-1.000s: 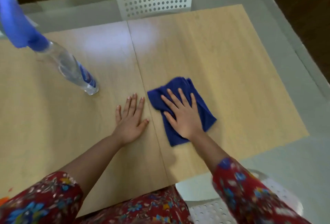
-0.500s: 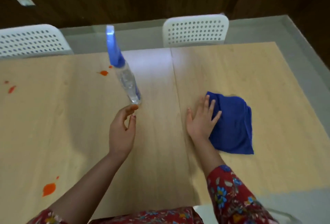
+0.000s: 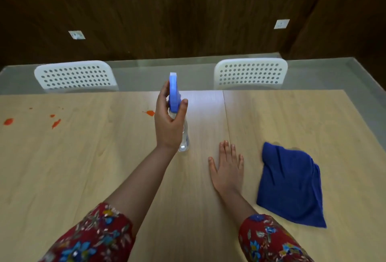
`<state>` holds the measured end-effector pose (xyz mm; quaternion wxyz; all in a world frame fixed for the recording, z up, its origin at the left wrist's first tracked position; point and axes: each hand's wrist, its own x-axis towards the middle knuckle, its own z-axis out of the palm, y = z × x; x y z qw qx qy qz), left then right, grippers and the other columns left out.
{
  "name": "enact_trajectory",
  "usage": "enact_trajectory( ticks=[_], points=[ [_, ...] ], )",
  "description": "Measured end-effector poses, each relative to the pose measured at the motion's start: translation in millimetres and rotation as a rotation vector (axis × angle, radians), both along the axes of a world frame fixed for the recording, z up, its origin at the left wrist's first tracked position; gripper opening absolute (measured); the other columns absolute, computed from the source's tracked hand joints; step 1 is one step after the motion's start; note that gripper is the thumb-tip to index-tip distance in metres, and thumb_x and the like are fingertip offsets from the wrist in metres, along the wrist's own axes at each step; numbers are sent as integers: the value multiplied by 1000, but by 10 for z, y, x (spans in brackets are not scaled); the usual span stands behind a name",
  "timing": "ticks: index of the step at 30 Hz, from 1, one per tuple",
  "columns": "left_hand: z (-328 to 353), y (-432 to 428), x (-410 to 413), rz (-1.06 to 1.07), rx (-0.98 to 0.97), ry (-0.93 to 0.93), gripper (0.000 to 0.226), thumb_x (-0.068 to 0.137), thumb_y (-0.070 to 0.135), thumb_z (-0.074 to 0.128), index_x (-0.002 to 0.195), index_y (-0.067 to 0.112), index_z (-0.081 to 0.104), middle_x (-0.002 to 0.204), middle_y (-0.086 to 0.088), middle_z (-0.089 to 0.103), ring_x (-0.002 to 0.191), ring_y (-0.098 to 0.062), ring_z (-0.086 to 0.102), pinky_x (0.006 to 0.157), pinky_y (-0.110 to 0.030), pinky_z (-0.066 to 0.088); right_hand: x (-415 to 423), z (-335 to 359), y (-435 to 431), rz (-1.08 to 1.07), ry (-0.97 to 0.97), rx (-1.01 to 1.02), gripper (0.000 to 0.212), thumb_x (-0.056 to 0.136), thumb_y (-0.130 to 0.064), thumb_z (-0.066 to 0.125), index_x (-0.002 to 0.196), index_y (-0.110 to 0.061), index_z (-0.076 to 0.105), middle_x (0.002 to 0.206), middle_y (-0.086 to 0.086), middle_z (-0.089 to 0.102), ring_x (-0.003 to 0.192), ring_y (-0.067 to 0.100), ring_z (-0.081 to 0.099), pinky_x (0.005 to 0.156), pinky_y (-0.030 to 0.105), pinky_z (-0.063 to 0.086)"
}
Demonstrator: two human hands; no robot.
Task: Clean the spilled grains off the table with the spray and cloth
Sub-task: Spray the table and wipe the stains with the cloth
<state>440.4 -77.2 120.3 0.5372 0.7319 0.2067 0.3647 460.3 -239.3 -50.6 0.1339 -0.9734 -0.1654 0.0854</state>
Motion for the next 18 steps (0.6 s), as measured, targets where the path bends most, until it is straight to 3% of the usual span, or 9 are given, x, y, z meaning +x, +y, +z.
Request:
enact_trajectory(
  ticks=[3,6,11,13,16,18],
  points=[
    [-73,63,139,12,24,-59,40,92,29,58,127,10,50,115,-3,58,99,-16,61,80,-15,48,-8,-11,10,-15,-10,6,75,91,-59,6,156,-22,2,164,-4,2,150,15,-3,120,39,-6],
    [-163,140,222,6,50,-122,36,91,35,50,118,10,53,101,2,58,82,-34,64,75,-21,52,2,-18,16,-16,-21,11,75,91,-59,8,156,-22,4,164,-4,5,150,15,0,120,40,-6],
    [-194,285,274,21,73,-130,20,90,43,54,101,26,57,89,6,63,72,-26,66,70,-32,56,2,-16,24,-18,-32,6,76,90,-60,6,156,-23,4,164,-4,4,150,15,-1,119,39,-7],
    [-196,323,284,28,29,-111,31,89,50,57,98,21,61,85,2,64,76,-22,65,73,-25,55,8,-22,19,-12,-34,0,75,90,-59,6,156,-23,4,164,-4,4,150,15,0,119,39,-6],
    [-142,332,306,54,-127,-132,8,96,27,58,92,22,63,79,11,67,67,-14,65,70,-23,53,12,-50,4,-9,-38,1,73,92,-58,10,156,-22,5,164,-4,4,150,15,0,120,40,-4],
    [-109,344,298,33,-95,-109,15,97,16,55,90,25,62,76,12,66,60,-13,61,66,-25,53,10,-56,6,-10,-41,11,72,93,-58,12,156,-22,5,164,-4,5,150,15,1,120,40,-3]
  ],
)
